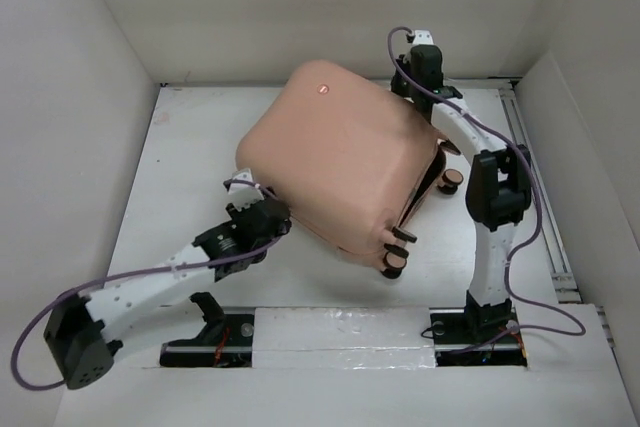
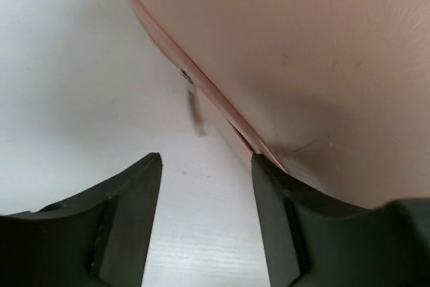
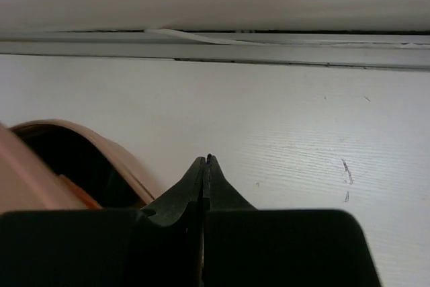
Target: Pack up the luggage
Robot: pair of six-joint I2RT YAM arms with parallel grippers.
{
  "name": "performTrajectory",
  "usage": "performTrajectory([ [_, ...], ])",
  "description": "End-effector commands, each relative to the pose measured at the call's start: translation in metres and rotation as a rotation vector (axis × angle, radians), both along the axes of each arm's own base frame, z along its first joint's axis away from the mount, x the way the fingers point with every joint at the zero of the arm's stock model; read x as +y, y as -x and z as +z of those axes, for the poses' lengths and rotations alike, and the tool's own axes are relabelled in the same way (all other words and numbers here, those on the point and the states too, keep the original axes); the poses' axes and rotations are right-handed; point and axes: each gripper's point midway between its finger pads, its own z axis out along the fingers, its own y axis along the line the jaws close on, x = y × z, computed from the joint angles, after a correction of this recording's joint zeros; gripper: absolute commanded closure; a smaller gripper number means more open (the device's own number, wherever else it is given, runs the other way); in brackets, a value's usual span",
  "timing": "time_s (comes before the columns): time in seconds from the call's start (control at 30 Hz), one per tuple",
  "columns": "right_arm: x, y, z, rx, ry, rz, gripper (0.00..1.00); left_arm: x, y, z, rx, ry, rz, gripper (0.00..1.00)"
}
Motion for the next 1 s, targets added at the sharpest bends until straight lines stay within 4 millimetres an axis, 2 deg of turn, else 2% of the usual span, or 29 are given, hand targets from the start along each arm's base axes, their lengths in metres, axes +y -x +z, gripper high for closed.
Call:
performTrajectory([
  [0.0,0.064,0.047,0.087,-0.061,-0.149,0.216,0.99,0.017,-0.023,0.121,-0.345,0.222,0.164,0.46],
  [0.03,0.049,0.050,0.111,-0.104,-0.151,0.185,0.92,0.018,-0.026,0.141,-0.409,0.260,0.167,0.45],
  [0.1,0.017,0.053,0.121,-0.121,-0.146,0.103,0.83,0.033,-0.026,0.162,-0.483,0.242,0.192,0.43],
  [0.13,0.006,0.056,0.128,-0.133,-0.142,0.075,0.73,0.033,-0.030,0.183,-0.537,0.283,0.201,0.40],
  [0.17,-0.006,0.068,0.153,-0.177,-0.144,0.049,0.68,0.037,-0.032,0.197,-0.574,0.296,0.218,0.38],
  [0.2,-0.025,0.073,0.159,-0.188,-0.152,-0.014,0.64,0.029,-0.039,0.203,-0.584,0.300,0.190,0.38],
  [0.23,-0.035,0.083,0.142,-0.151,-0.145,-0.046,0.61,0.034,-0.048,0.211,-0.603,0.277,0.190,0.38],
  [0.27,-0.048,0.102,0.168,-0.211,-0.154,-0.069,0.59,0.030,-0.056,0.238,-0.663,0.324,0.175,0.38],
  [0.3,-0.058,0.111,0.173,-0.236,-0.154,-0.093,0.59,0.019,-0.065,0.248,-0.675,0.331,0.112,0.37],
  [0.33,-0.072,0.125,0.139,-0.179,-0.158,-0.156,0.59,0.024,-0.092,0.239,-0.646,0.283,0.142,0.37],
  [0.37,-0.084,0.137,0.134,-0.185,-0.170,-0.202,0.82,0.025,-0.107,0.241,-0.633,0.271,0.132,0.37],
  [0.4,-0.093,0.164,0.158,-0.255,-0.230,-0.243,0.94,0.025,-0.122,0.267,-0.663,0.297,0.106,0.37],
  [0.43,-0.106,0.180,0.148,-0.250,-0.241,-0.315,1.00,0.025,-0.158,0.246,-0.592,0.270,0.051,0.37],
  [0.47,-0.112,0.198,0.103,-0.186,-0.234,-0.348,1.00,0.030,-0.176,0.240,-0.555,0.274,0.050,0.37],
  [0.5,-0.117,0.220,0.119,-0.262,-0.289,-0.366,1.00,0.034,-0.193,0.252,-0.556,0.298,0.031,0.37],
  [0.53,-0.121,0.232,0.105,-0.256,-0.302,-0.388,1.00,0.030,-0.207,0.245,-0.523,0.329,-0.026,0.39],
  [0.57,-0.120,0.246,0.065,-0.189,-0.288,-0.390,1.00,0.047,-0.238,0.214,-0.460,0.314,0.023,0.40],
  [0.6,-0.121,0.256,0.054,-0.173,-0.294,-0.396,1.00,0.052,-0.250,0.201,-0.421,0.307,0.033,0.40],
  [0.63,-0.123,0.271,0.047,-0.158,-0.304,-0.403,1.00,0.052,-0.264,0.211,-0.428,0.316,0.020,0.40],
  [0.67,-0.121,0.278,0.035,-0.134,-0.309,-0.399,1.00,0.050,-0.285,0.171,-0.329,0.313,0.006,0.40],
  [0.7,-0.123,0.288,0.009,-0.085,-0.289,-0.406,1.00,0.051,-0.294,0.159,-0.286,0.310,0.010,0.40],
  [0.73,-0.125,0.296,0.004,-0.083,-0.300,-0.422,1.00,0.054,-0.300,0.153,-0.257,0.297,0.000,0.40],
  [0.77,-0.126,0.300,-0.005,-0.078,-0.309,-0.427,1.00,0.047,-0.303,0.137,-0.220,0.309,-0.028,0.40],
  [0.8,-0.120,0.305,-0.027,-0.048,-0.306,-0.404,1.00,0.044,-0.303,0.120,-0.183,0.313,-0.040,0.40],
  [0.83,-0.117,0.304,-0.030,-0.054,-0.317,-0.385,1.00,0.040,-0.304,0.117,-0.194,0.338,-0.047,0.40],
  [0.87,-0.113,0.298,-0.037,-0.045,-0.321,-0.371,1.00,0.038,-0.293,0.080,-0.133,0.353,-0.043,0.41],
  [0.9,-0.101,0.294,-0.041,-0.025,-0.321,-0.305,1.00,0.034,-0.282,0.086,-0.156,0.384,-0.066,0.41],
  [0.93,-0.090,0.286,-0.035,-0.026,-0.318,-0.258,1.00,0.030,-0.273,0.080,-0.158,0.417,-0.060,0.41],
  [0.97,-0.083,0.276,-0.053,0.044,-0.286,-0.230,1.00,0.033,-0.260,0.056,-0.147,0.425,-0.042,0.41],
])
